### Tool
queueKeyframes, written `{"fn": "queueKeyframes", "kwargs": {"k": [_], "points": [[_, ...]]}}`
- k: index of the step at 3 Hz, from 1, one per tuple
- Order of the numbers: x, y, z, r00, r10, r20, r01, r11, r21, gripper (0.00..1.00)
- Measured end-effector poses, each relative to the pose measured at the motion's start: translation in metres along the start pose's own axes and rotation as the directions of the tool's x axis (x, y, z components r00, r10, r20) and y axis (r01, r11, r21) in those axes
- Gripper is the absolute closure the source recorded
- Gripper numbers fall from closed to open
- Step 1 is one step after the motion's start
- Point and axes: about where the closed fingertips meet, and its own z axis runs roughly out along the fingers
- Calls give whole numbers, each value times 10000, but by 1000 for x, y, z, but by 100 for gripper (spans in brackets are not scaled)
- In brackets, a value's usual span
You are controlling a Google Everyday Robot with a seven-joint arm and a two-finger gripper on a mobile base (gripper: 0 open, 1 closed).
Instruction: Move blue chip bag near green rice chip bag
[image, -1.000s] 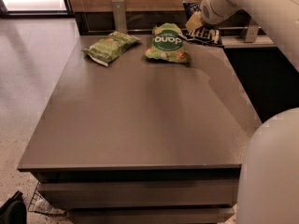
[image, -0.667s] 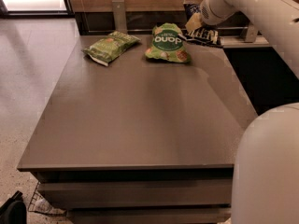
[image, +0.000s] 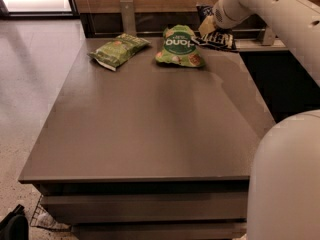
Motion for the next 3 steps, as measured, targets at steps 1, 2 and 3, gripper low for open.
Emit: {"fn": "queueKeyframes", "kwargs": {"k": [1,2,3], "points": [[1,2,3,10000,-9,-31,9,10000,-28,21],[2,4,6,10000,-22,-72,21,10000,-66,0],[2,4,6,10000,-22,-72,21,10000,-66,0]]}}
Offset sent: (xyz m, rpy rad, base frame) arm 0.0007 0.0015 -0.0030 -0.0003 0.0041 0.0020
